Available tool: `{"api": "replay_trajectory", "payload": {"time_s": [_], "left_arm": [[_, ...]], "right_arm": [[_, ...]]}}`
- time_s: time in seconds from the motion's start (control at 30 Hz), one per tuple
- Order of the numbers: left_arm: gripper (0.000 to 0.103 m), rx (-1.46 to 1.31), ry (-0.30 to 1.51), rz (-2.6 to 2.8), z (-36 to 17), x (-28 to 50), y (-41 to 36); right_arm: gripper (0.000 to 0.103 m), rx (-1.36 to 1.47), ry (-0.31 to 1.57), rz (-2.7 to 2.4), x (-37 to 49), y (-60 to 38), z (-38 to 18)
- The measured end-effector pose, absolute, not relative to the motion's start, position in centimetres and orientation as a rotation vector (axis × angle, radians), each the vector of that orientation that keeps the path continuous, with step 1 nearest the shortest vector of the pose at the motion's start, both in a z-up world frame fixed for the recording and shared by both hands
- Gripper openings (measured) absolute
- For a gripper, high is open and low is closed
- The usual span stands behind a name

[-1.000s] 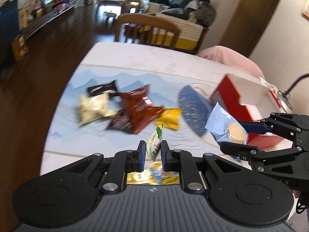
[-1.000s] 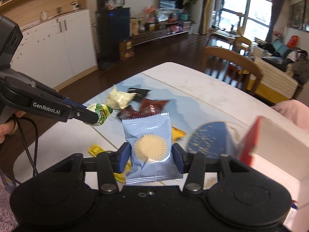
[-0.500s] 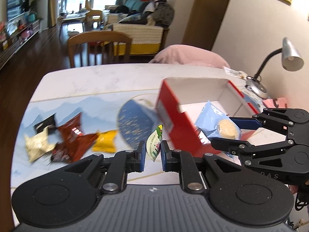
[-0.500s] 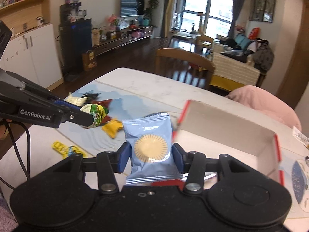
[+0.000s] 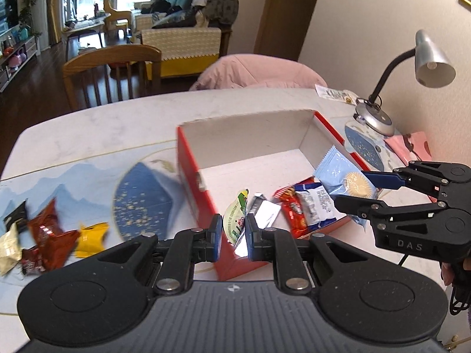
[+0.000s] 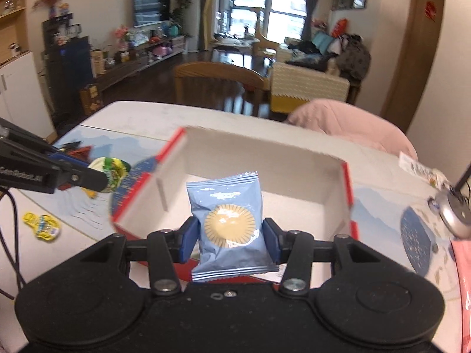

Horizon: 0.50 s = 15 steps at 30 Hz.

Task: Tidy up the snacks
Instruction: 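Lower into the box and open both grippers to release the packet and cup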

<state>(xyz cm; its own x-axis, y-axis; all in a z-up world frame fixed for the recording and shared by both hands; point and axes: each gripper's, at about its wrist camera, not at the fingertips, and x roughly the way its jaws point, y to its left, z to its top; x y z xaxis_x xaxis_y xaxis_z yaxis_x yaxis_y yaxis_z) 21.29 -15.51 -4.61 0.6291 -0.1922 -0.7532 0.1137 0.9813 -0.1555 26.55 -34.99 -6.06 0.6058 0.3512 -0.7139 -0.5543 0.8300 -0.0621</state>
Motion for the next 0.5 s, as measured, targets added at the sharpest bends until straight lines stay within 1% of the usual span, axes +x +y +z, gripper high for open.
{"api": "replay_trajectory", "payload": {"time_s": [0.5], "left_arm": [[0.016, -0.003, 1.029, -0.183, -9.1, 28.3, -21.1]], "right_arm": [[0.047, -0.213, 0.921, 0.418, 32.7, -38.0, -10.7]]}}
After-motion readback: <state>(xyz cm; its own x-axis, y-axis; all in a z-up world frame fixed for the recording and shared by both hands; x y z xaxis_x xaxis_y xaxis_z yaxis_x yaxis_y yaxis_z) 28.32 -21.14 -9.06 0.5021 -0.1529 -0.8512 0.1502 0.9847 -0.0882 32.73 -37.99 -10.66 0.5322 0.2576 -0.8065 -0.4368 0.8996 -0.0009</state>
